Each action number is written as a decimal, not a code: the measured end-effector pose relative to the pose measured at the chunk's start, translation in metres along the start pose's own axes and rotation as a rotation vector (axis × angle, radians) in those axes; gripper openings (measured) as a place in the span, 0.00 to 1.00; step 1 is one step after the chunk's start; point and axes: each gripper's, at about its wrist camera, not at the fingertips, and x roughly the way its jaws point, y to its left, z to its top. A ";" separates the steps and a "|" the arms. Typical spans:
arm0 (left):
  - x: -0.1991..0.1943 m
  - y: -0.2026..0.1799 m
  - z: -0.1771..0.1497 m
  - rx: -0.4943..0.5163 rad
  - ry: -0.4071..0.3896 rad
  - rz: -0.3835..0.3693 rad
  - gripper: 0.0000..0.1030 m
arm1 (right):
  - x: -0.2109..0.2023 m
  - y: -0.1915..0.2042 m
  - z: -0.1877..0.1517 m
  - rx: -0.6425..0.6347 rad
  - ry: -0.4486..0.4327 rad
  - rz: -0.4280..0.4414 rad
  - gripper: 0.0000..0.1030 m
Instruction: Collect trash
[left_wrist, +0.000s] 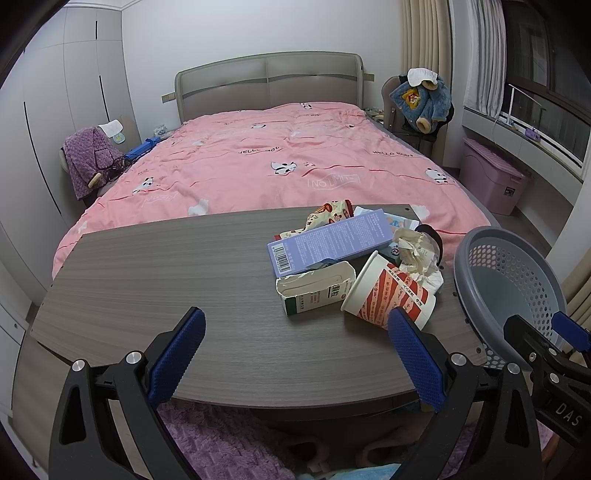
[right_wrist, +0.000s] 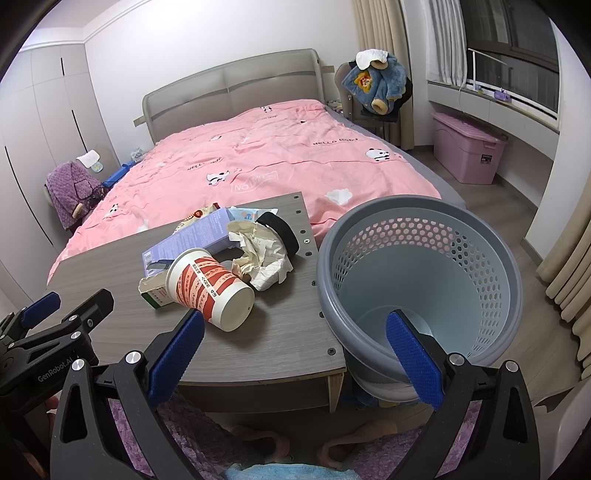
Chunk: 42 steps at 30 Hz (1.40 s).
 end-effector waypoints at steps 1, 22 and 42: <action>0.000 0.000 0.000 0.000 0.000 0.000 0.92 | 0.001 -0.002 0.000 0.001 0.001 0.000 0.94; 0.032 0.017 0.000 -0.039 0.055 0.033 0.92 | 0.040 0.011 0.009 -0.060 0.068 0.074 0.94; 0.072 0.062 0.000 -0.119 0.111 0.090 0.92 | 0.114 0.083 0.019 -0.318 0.171 0.143 0.93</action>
